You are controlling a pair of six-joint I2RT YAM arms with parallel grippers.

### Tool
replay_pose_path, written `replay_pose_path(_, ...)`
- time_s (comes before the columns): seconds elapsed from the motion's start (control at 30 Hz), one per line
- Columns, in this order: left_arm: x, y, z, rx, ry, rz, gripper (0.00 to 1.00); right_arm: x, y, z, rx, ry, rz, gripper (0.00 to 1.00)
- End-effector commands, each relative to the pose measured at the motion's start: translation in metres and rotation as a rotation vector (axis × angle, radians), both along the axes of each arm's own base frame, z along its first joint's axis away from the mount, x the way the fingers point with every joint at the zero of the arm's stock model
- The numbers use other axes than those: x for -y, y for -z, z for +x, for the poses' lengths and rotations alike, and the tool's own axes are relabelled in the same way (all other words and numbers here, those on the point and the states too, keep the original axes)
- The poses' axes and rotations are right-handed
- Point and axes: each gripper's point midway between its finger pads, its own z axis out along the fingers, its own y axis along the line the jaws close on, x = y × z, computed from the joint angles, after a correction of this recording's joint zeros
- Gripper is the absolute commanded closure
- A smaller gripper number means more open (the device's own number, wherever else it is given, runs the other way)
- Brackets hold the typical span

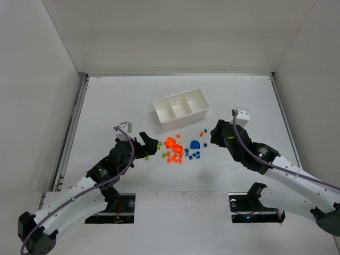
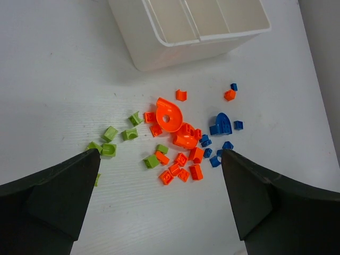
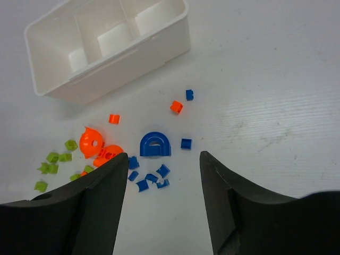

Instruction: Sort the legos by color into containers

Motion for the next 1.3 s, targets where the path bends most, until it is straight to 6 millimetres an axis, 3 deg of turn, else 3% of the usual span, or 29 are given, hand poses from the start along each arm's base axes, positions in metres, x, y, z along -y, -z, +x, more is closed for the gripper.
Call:
replay_pose_path(0.0,0.011,-0.014,0.002,0.03,0.018,-0.071,0.0,-0.006,-0.003,-0.01,-0.014,-0.022,0.009,0.45)
replay_pose_path(0.1,0.016,-0.019,0.003,0.052,0.026,-0.1,0.0,-0.011,0.01,-0.014,-0.049,-0.046,0.001,0.64)
replay_pose_path(0.2,0.035,-0.03,-0.001,0.087,0.084,-0.162,0.0,-0.018,0.02,-0.016,-0.076,-0.08,-0.008,0.85)
replay_pose_path(0.37,0.046,-0.04,-0.009,0.132,0.084,-0.274,0.0,-0.036,0.032,-0.017,-0.115,-0.16,-0.029,0.88)
replay_pose_path(0.4,0.048,-0.038,-0.011,0.139,0.102,-0.257,0.04,-0.037,0.035,-0.017,-0.121,-0.166,-0.033,0.87)
replay_pose_path(0.43,0.052,-0.036,-0.013,0.152,0.134,-0.22,0.29,-0.04,0.042,-0.018,-0.135,-0.18,-0.039,0.85)
replay_pose_path(0.47,0.057,-0.031,-0.015,0.15,0.162,-0.181,0.59,-0.042,0.047,-0.018,-0.143,-0.189,-0.042,0.84)
replay_pose_path(0.5,0.059,-0.025,-0.015,0.137,0.172,-0.156,0.73,-0.044,0.053,-0.019,-0.151,-0.199,-0.048,0.83)
replay_pose_path(0.57,0.064,-0.011,-0.018,0.113,0.199,-0.113,0.84,-0.046,0.066,-0.018,-0.166,-0.209,-0.051,0.81)
replay_pose_path(0.63,0.068,0.002,-0.022,0.116,0.231,-0.082,0.88,-0.051,0.078,-0.017,-0.175,-0.225,-0.053,0.78)
replay_pose_path(0.8,0.061,0.035,-0.03,0.036,0.204,0.065,0.83,-0.067,0.096,-0.017,-0.187,-0.264,-0.028,0.71)
replay_pose_path(1.03,0.057,0.074,-0.038,-0.042,0.178,0.26,0.75,-0.121,0.112,-0.035,-0.226,-0.423,0.03,0.64)
replay_pose_path(1.17,0.053,0.088,-0.039,-0.082,0.157,0.27,0.74,-0.149,0.126,-0.042,-0.262,-0.498,0.017,0.55)
replay_pose_path(1.27,0.049,0.094,-0.041,-0.096,0.151,0.254,0.73,-0.162,0.142,-0.039,-0.301,-0.517,-0.009,0.59)
